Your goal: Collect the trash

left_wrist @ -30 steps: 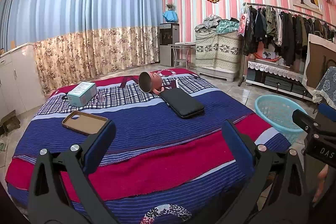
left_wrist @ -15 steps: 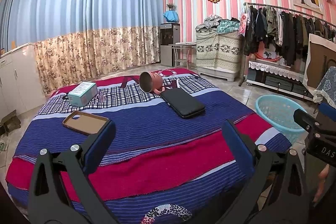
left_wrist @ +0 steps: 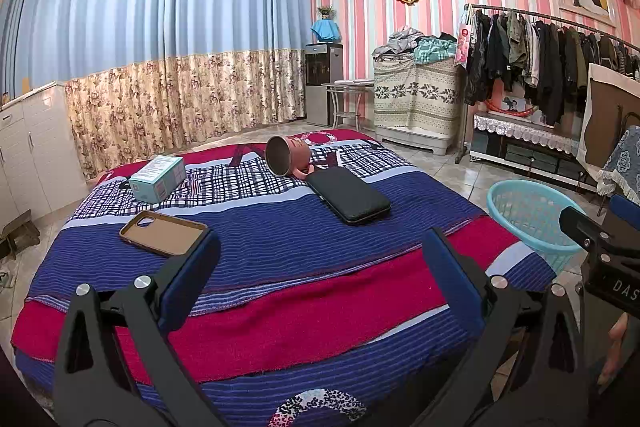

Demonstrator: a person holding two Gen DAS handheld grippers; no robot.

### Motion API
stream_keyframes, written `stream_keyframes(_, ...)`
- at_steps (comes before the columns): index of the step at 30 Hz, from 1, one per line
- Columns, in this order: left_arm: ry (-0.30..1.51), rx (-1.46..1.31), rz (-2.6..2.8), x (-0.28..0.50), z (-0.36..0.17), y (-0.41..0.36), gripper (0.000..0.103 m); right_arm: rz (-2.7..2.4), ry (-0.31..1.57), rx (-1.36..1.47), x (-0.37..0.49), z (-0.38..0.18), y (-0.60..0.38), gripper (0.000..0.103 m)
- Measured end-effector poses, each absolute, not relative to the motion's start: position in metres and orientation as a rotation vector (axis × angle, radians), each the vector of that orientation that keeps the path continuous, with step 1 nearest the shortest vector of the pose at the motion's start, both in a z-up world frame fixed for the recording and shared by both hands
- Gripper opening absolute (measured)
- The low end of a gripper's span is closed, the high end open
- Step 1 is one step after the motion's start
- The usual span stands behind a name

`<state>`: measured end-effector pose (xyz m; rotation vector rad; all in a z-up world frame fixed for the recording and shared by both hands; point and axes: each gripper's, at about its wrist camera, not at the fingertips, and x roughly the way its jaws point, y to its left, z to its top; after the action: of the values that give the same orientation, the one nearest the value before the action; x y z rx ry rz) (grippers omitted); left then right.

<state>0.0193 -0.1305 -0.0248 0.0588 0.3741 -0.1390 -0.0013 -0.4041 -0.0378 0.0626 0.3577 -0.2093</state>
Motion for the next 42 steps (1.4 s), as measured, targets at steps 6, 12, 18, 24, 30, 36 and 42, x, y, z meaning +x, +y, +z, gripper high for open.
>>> stream_keyframes(6,0.374,0.058,-0.139,0.0191,-0.0246,-0.1308,0.098,-0.209,0.357,0.062,-0.0015,-0.0382,-0.4038,0.098)
stream_keyframes(12,0.375,0.059,-0.138,0.0192,-0.0246,-0.1309,0.098,-0.209,0.358,0.062,-0.0015,-0.0381,-0.4038,0.098)
stream_keyframes(18,0.375,0.059,-0.138,0.02,-0.0248,-0.1293,0.098,-0.209,0.358,0.062,-0.0014,-0.0388,-0.4034,0.098)
stream_keyframes(24,0.377,0.059,-0.138,0.0211,-0.0248,-0.1277,0.098,-0.209,0.358,0.06,-0.0007,-0.0385,-0.4049,0.098)
stream_keyframes(30,0.375,0.059,-0.139,0.0199,-0.0242,-0.1297,0.098,-0.209,0.358,0.061,-0.0006,-0.0387,-0.405,0.098)
stream_keyframes(36,0.375,0.059,-0.138,0.0202,-0.0249,-0.1286,0.098,-0.209,0.358,0.06,-0.0006,-0.039,-0.4046,0.098)
stream_keyframes(42,0.378,0.059,-0.14,0.0205,-0.0255,-0.1273,0.098,-0.209,0.357,0.06,-0.0006,-0.0391,-0.4044,0.098)
